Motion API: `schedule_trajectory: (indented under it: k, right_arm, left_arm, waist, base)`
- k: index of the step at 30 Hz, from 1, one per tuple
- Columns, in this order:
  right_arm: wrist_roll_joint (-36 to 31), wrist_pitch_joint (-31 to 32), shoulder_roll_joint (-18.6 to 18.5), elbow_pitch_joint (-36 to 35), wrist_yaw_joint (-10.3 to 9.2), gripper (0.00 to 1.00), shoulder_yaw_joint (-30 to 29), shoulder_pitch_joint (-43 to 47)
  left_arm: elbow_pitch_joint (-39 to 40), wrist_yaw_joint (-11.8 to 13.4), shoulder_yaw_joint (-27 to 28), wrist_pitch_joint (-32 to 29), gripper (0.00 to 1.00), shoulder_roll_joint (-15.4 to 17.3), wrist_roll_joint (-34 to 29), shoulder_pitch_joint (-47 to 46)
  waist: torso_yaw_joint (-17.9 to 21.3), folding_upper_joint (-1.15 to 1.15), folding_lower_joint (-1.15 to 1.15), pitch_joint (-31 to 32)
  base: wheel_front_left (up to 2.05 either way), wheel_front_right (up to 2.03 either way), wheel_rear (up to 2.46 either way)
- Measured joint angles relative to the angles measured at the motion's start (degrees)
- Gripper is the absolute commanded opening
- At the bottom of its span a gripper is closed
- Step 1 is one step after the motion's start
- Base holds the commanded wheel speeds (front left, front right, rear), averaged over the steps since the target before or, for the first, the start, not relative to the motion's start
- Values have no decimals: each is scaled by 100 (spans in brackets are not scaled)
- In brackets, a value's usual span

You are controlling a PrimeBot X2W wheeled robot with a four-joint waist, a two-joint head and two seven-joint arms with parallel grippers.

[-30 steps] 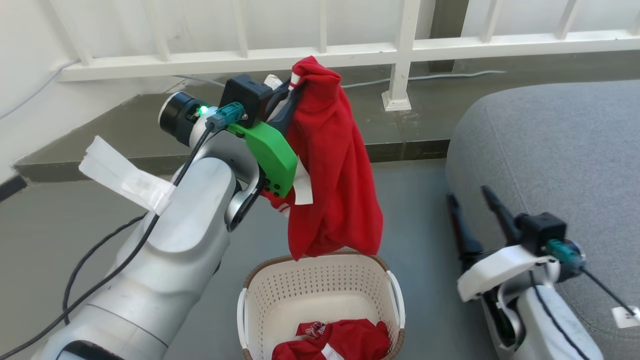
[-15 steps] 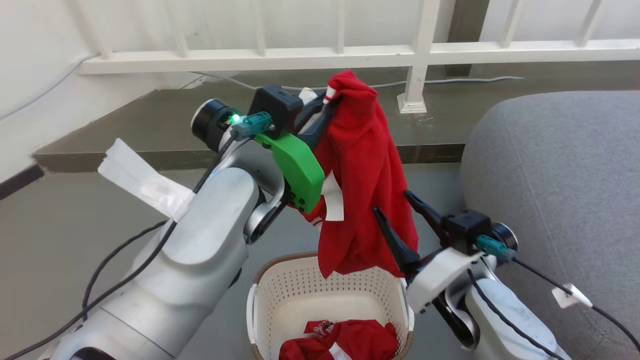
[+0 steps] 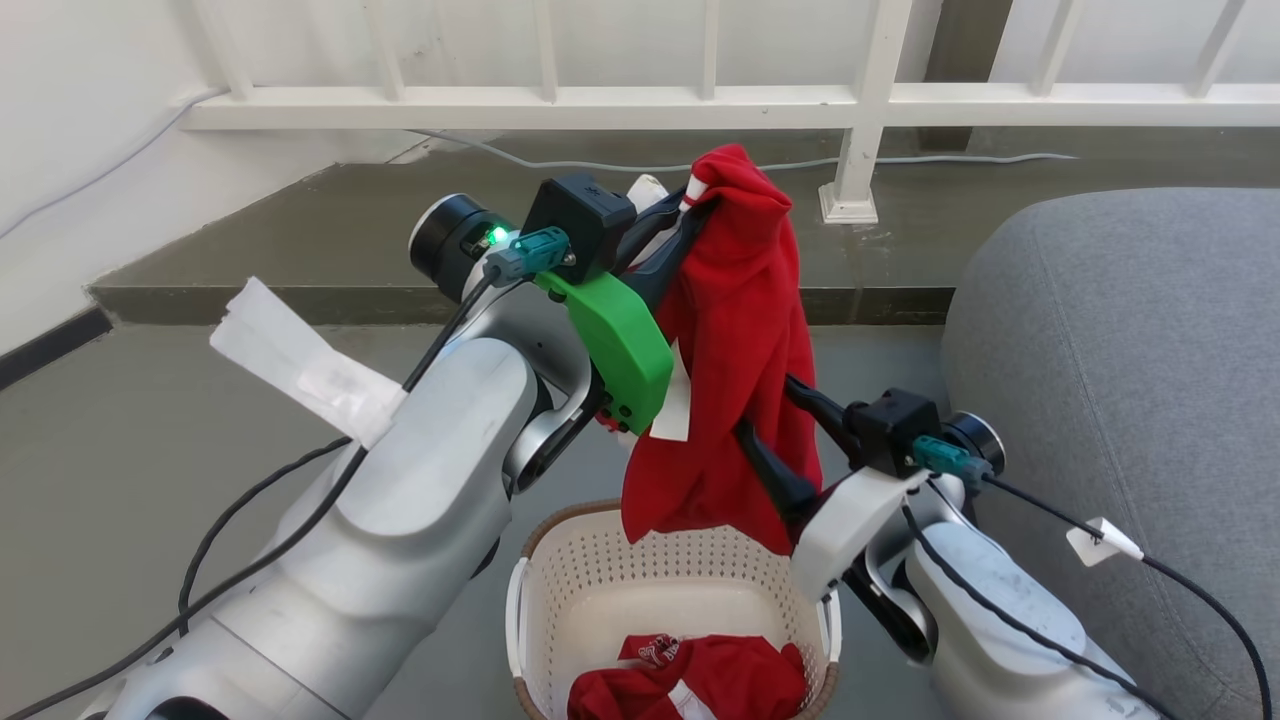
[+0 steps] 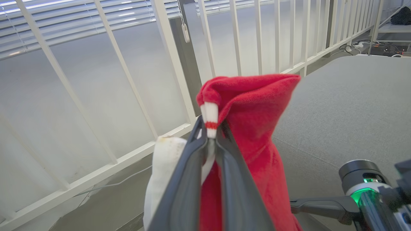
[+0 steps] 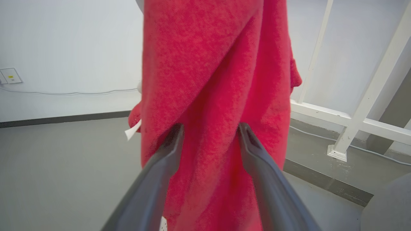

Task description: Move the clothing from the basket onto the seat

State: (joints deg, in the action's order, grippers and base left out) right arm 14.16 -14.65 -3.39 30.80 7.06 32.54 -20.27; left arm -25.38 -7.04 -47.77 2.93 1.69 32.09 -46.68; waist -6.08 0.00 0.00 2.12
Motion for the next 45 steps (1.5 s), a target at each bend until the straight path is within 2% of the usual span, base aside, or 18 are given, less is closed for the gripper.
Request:
schedule_trajectory:
  k: [1,2,3,16,17,19,20,21,35,45]
  right_arm:
    - [18,0,-1,26,0,36,26,-43]
    - [45,0,-2,35,0,15,43,-83]
    - [54,0,-2,44,0,0,60,-119]
    - [197,0,-7,193,0,0,-62,-289]
    - [198,0,-8,205,0,0,-88,-294]
    - [203,0,-7,221,-1,0,-160,-307]
    - [203,0,-4,225,-1,0,-212,-313]
    - [203,0,-7,229,-2,0,-258,-328]
    - [213,5,-233,-85,-221,0,-1109,-530]
    - [211,7,-448,-447,-372,0,-1597,-530]
  left_arm:
    - [4,2,0,-31,0,-1,2,0]
    - [4,5,0,-37,0,-1,9,0]
    - [4,7,1,-37,0,0,11,0]
    - [-52,213,225,-36,0,44,220,246]
    - [-63,250,261,-32,11,51,250,280]
    - [-86,259,325,-3,46,76,297,336]
    - [-98,263,353,23,90,92,315,358]
    - [-107,300,387,38,100,103,327,383]
    - [-130,308,466,269,100,155,505,747]
    - [67,249,286,427,100,183,504,1051]
  waist:
    - [-4,0,0,-4]
    - [-6,0,0,-9]
    - [-8,0,0,-13]
    - [105,0,0,-80]
    - [127,0,0,-87]
    - [169,0,0,-99]
    - [191,0,0,-105]
    - [213,0,0,-111]
    - [518,0,0,-174]
    - [928,0,0,-222]
  base:
    - [0,0,0]
    - [0,0,0]
    - [0,0,0]
    - [0,0,0]
    - [0,0,0]
    - [0,0,0]
    - [0,0,0]
    - [0,0,0]
    - [0,0,0]
    - [0,0,0]
